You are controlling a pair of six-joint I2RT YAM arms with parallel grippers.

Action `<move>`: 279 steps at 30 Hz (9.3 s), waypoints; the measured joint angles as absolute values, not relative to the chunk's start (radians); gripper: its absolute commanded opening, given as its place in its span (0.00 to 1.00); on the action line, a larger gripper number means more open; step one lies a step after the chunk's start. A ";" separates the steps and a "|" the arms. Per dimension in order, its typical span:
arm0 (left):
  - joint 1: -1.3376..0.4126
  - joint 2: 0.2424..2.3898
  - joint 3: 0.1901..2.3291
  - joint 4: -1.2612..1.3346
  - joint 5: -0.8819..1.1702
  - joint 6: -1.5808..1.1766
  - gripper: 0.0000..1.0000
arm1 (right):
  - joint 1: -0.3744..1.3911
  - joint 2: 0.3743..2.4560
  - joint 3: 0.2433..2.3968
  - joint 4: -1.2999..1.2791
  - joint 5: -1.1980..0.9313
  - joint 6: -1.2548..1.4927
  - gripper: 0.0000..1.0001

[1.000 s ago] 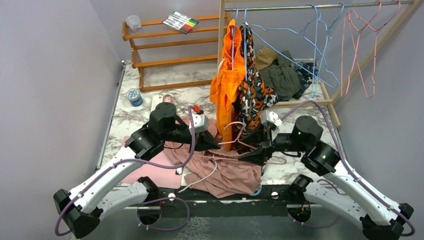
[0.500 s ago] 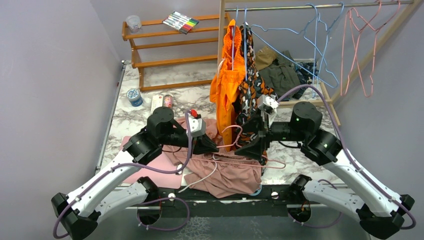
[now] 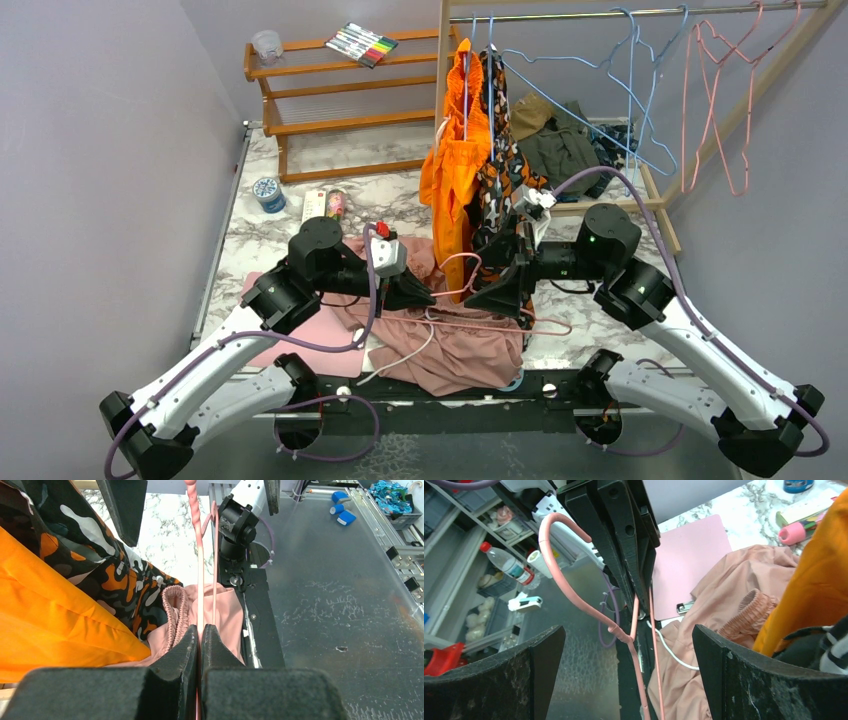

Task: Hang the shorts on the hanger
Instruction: Hang the shorts on the hanger.

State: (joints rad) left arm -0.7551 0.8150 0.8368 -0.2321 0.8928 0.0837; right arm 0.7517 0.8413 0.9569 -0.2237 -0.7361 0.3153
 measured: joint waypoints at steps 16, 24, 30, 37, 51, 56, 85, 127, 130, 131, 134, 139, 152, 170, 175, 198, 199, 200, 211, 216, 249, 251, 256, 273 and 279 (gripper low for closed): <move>-0.755 0.798 0.837 -0.231 0.893 0.083 0.00 | 0.752 0.835 0.877 -0.105 -0.798 0.359 0.47; -0.755 0.809 0.837 -0.229 0.894 0.084 0.00 | 0.752 0.840 0.882 -0.127 -0.798 0.271 0.37; -0.755 0.834 0.838 -0.229 0.894 0.086 0.00 | 0.752 0.845 0.882 -0.134 -0.798 0.242 0.33; -0.755 0.845 0.839 -0.229 0.894 0.087 0.00 | 0.752 0.860 0.882 -0.146 -0.798 0.223 0.39; -0.755 0.864 0.856 -0.225 0.894 0.088 0.00 | 0.752 0.864 0.882 -0.159 -0.797 0.208 0.31; -0.755 0.869 0.857 -0.224 0.894 0.087 0.00 | 0.752 0.871 0.882 -0.159 -0.797 0.208 0.26; -0.757 0.532 0.694 -0.172 0.390 -0.095 0.99 | 0.752 0.654 0.895 -0.368 -0.583 0.201 0.01; -0.757 1.003 0.678 -0.310 -0.159 -0.178 0.59 | 0.752 0.648 0.980 -0.640 -0.452 0.033 0.01; -0.756 1.032 0.672 -0.285 -0.147 -0.179 0.53 | 0.752 0.648 0.980 -0.640 -0.453 0.033 0.01; -0.754 1.042 0.672 -0.275 -0.143 -0.180 0.51 | 0.752 0.648 0.980 -0.640 -0.453 0.033 0.01; -0.752 1.058 0.671 -0.247 -0.131 -0.183 0.42 | 0.752 0.648 0.979 -0.640 -0.453 0.034 0.01; -0.747 1.073 0.664 -0.208 -0.097 -0.193 0.15 | 0.752 0.648 0.973 -0.637 -0.453 0.037 0.01; -0.747 0.998 0.693 -0.352 -0.107 -0.252 0.00 | 0.752 0.715 0.960 -0.624 -0.485 0.042 0.01; -0.747 0.989 0.925 -0.632 -0.178 -0.362 0.00 | 1.070 0.931 1.085 -0.539 -0.245 -0.050 0.01; -0.747 1.024 0.952 -0.688 -0.207 -0.362 0.00 | 1.199 0.969 1.094 -0.540 -0.094 -0.092 0.01; -0.743 1.064 1.008 -0.751 -0.234 -0.347 0.00 | 1.205 0.885 1.100 -0.540 0.031 -0.133 0.01; -0.741 1.064 1.008 -0.751 -0.235 -0.347 0.00 | 1.205 0.879 1.100 -0.540 0.031 -0.132 0.01; -0.741 1.065 1.008 -0.751 -0.236 -0.347 0.00 | 1.205 0.872 1.100 -0.540 0.031 -0.132 0.01; -0.739 1.066 1.008 -0.751 -0.234 -0.350 0.00 | 1.205 0.870 1.082 -0.538 0.049 -0.131 0.01; -0.739 1.066 1.023 -0.752 -0.226 -0.358 0.00 | 1.205 0.889 1.048 -0.513 0.077 -0.124 0.01; -0.735 1.034 1.160 -0.872 -0.162 -0.463 0.00 | 1.308 0.952 0.856 -0.080 0.441 -0.192 0.01; -0.734 1.042 1.184 -0.873 -0.160 -0.470 0.00 | 1.308 0.958 0.845 -0.060 0.439 -0.188 0.01; -0.734 1.044 1.206 -0.861 -0.109 -0.482 0.00 | 1.308 1.000 0.826 0.023 0.410 -0.163 0.01; -0.734 0.930 1.206 -0.861 0.040 -0.488 0.00 | 1.308 1.223 0.823 0.390 0.380 -0.052 0.01; -0.734 0.918 1.206 -0.861 0.057 -0.486 0.00 | 1.308 1.234 0.770 0.520 0.376 0.004 0.01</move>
State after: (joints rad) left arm -0.7341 0.9184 1.2064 -0.8612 0.0566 -0.4858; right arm 1.3079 1.2343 0.7704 0.5198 0.3756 0.0044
